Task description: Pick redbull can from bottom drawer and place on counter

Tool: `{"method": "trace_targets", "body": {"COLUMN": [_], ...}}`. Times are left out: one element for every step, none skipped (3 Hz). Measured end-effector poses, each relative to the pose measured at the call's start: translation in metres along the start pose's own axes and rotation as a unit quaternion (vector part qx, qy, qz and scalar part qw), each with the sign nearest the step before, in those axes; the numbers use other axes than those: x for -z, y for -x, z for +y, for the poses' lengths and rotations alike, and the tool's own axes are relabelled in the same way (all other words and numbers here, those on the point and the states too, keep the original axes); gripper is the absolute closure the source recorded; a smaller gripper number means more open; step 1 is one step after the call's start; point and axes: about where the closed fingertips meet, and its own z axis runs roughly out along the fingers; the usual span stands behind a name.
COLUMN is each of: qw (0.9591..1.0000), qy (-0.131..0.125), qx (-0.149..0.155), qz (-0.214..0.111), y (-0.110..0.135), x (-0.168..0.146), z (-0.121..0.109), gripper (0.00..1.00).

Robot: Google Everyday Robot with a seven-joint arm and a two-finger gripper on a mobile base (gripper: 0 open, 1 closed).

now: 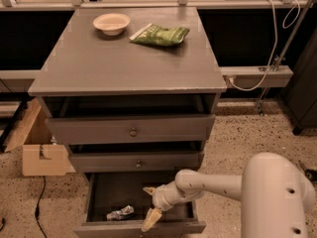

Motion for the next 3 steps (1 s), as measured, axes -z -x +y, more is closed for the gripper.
{"method": "trace_targets", "body": {"qw": [0.9997,0.9997,0.9993], "qy": [-0.012,-0.012,-0.007], "qx": [-0.006,-0.006,0.014], "qz": [-0.022,-0.022,-0.034], "y": [-0.014,-0.014,-0.011], "x": [-0.035,-0.035,-0.049], "z": [-0.029,-0.029,-0.040], "gripper": [0.00,0.00,0.00]}}
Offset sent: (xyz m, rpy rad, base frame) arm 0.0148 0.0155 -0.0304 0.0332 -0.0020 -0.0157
